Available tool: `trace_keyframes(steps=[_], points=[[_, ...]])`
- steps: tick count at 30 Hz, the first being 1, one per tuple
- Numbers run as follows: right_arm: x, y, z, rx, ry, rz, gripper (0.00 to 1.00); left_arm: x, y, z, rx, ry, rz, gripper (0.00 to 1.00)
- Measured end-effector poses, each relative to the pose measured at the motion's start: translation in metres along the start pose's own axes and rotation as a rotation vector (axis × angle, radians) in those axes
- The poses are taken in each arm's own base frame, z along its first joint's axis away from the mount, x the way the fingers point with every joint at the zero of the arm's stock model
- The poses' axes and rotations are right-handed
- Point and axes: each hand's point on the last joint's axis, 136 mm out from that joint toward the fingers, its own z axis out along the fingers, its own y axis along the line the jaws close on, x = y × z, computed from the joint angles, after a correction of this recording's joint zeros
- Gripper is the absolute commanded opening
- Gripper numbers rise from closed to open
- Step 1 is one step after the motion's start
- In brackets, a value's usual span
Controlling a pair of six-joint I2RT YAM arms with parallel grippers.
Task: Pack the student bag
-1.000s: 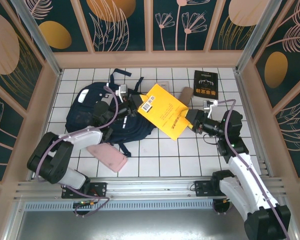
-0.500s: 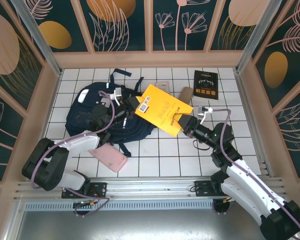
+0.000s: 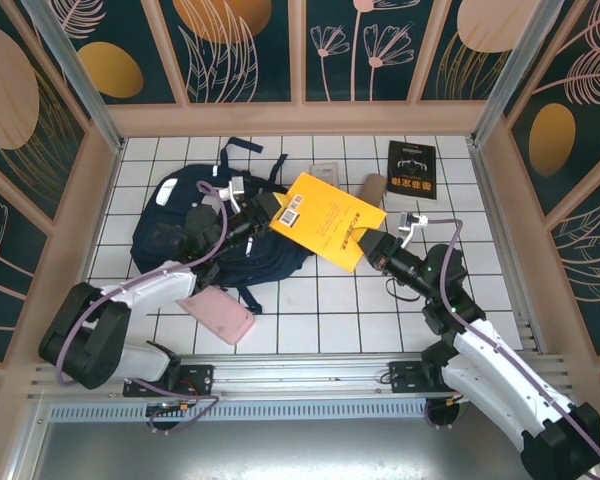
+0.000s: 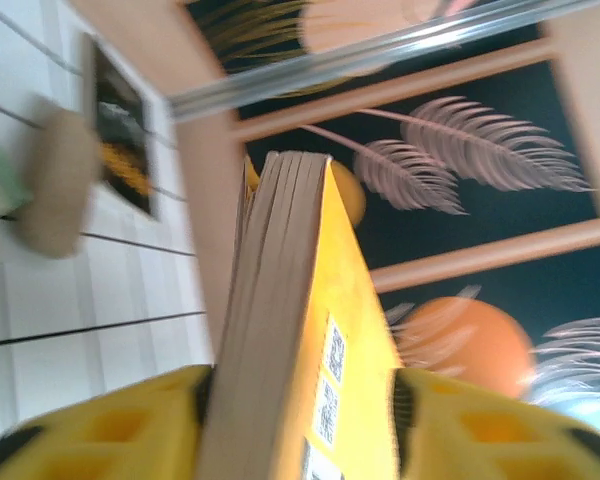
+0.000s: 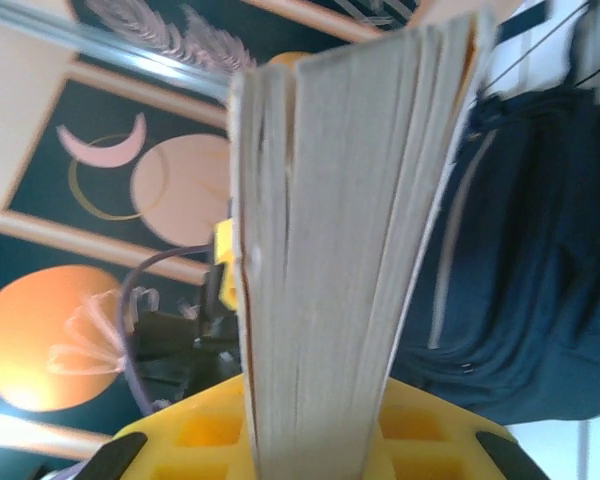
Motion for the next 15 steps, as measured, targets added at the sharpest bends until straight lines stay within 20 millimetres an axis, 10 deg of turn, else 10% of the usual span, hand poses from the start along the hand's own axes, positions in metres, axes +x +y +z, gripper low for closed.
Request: trace_keyframes(steps=[9,15], points=[[-0.027,-0.035,-0.024,0.299,-0.103,-0.101,0.0,-0.064,0.011,-0.006,-0.372,-0.116,0.257,0.63],[-0.023,-0.048,-0.038,0.371,-0.1,-0.146,0.0,-0.09,0.084,-0.009,-0.608,-0.05,0.266,0.66]])
